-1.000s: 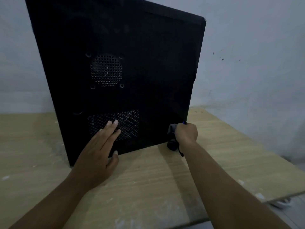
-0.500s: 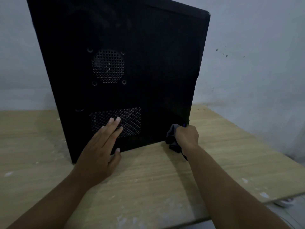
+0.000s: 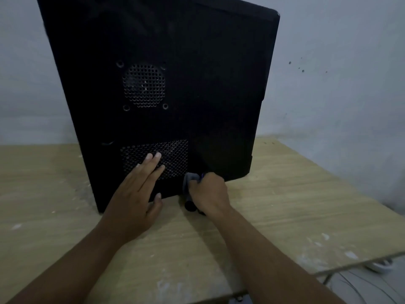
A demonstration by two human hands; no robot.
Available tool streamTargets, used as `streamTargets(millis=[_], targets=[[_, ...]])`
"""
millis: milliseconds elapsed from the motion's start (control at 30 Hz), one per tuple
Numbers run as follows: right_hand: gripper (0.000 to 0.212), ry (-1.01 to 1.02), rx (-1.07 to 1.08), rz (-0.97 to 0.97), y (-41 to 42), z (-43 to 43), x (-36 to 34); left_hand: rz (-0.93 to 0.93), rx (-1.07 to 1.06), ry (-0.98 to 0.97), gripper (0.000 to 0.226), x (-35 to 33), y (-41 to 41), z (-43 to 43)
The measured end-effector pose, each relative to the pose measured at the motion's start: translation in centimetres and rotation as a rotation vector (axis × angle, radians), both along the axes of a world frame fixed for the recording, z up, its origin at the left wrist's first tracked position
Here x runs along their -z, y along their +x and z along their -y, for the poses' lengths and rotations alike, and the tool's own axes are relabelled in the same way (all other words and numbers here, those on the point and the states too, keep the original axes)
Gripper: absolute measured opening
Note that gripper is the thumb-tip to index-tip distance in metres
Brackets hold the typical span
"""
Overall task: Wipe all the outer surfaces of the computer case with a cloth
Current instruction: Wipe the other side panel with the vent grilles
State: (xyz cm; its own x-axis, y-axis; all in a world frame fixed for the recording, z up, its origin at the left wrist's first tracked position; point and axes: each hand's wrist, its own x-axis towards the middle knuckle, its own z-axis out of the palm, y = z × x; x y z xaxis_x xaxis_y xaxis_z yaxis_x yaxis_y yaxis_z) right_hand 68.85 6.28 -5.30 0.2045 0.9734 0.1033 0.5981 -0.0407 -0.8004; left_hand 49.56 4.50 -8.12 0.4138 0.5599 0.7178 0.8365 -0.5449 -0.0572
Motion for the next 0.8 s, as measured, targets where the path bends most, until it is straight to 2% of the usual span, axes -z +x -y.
streamTargets(millis=[167,233,300,467,567,700,800], targets=[[0.018,0.060,0.112,-0.039,1.0,-0.1,-0.3,-0.003,0.002,-0.004,0.057,0.0,-0.3,0.1],[0.025,0.104,0.149,0.001,0.6,0.3,-0.4,0.001,-0.001,-0.002,0.057,0.0,-0.3,0.1],[0.028,0.160,0.092,0.118,-0.8,0.9,-0.4,0.005,0.001,-0.001,0.057,0.0,-0.2,0.0],[0.028,0.281,-0.226,0.491,-4.6,1.8,0.2,0.063,0.034,-0.007,0.057,-0.1,-0.2,0.0],[0.025,0.269,-0.167,0.372,-3.9,1.4,0.2,0.093,0.044,-0.004,0.058,-0.2,-0.6,0.1],[0.026,0.228,0.065,0.166,-1.0,0.4,0.2,0.179,0.068,0.002,0.055,-0.6,-0.7,0.5],[0.027,0.181,0.224,0.129,1.4,-0.2,0.2,0.200,0.076,0.049,0.054,-0.9,-0.7,0.8]])
